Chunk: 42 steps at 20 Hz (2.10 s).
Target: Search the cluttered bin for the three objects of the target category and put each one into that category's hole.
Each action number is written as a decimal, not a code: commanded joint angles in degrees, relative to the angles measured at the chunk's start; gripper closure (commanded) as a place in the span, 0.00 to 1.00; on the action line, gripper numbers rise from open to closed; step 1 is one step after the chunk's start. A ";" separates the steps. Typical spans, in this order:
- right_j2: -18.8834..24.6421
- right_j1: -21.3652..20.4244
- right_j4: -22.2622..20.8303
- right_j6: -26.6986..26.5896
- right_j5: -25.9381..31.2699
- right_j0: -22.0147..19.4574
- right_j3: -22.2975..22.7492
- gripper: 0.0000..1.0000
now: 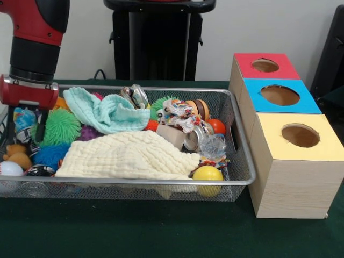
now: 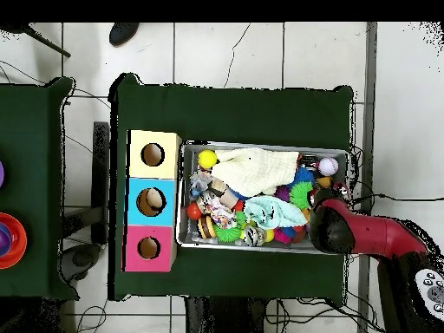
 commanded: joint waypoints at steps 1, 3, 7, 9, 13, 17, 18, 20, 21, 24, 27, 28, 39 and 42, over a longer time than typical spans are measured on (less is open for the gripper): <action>5.36 4.20 -5.51 5.15 -7.20 -1.27 2.43 0.00; 4.67 4.74 -7.04 4.12 -7.97 -0.57 1.31 0.00; 4.72 5.03 -7.59 4.82 -8.41 -0.70 0.82 0.00; 4.56 5.15 -7.18 4.97 -7.13 -0.50 0.64 0.00; 3.56 5.16 -6.93 5.45 -7.10 0.44 0.36 0.00; 1.81 5.25 -7.17 4.95 -6.56 1.98 -0.19 0.00; 0.66 5.45 -7.86 4.21 -6.33 2.96 -0.86 0.00; -1.17 5.70 -8.87 3.27 -6.22 4.54 -1.81 0.00; -2.07 5.71 -9.14 2.96 -5.77 5.34 -2.21 0.00; -3.92 5.70 -9.89 2.67 -4.70 7.35 -3.07 0.00; -5.03 6.07 -10.54 2.80 -4.68 8.48 -3.80 0.00; -5.63 6.58 -10.80 2.93 -5.17 8.94 -4.33 0.00; -10.69 8.60 -13.82 3.28 -7.53 12.58 -7.57 0.00; -9.99 8.16 -15.12 2.53 -6.59 11.93 -7.65 0.00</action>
